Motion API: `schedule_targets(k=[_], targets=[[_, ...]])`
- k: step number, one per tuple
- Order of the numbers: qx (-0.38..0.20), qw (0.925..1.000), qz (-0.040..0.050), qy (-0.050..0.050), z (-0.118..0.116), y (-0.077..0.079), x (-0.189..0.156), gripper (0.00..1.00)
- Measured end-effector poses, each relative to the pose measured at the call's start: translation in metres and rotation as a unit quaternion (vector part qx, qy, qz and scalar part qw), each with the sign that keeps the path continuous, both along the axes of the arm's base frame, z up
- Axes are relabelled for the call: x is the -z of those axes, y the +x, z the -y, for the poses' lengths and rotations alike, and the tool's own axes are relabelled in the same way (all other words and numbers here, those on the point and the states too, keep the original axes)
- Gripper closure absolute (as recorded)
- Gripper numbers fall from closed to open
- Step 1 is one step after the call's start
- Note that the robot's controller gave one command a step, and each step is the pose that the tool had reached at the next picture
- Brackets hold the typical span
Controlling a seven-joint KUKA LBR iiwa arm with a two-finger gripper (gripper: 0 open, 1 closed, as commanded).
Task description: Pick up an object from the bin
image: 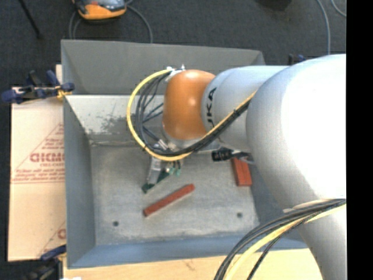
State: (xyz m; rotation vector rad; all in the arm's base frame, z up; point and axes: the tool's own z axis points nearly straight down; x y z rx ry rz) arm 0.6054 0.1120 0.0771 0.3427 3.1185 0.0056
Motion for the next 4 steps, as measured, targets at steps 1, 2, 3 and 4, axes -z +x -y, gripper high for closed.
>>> schedule_targets(k=[1, 2, 3, 4], targets=[[0.000, 1.0000, 0.0007, -0.001, 0.001, -0.002, 0.005, 0.00], [0.000, 1.0000, 0.0006, -0.001, 0.001, -0.002, 0.005, 0.00], [-0.021, 0.9998, -0.0017, -0.002, 0.006, -0.015, -0.004, 0.00], [-0.127, 0.9919, 0.0026, -0.002, 0.014, -0.037, -0.020, 0.00]])
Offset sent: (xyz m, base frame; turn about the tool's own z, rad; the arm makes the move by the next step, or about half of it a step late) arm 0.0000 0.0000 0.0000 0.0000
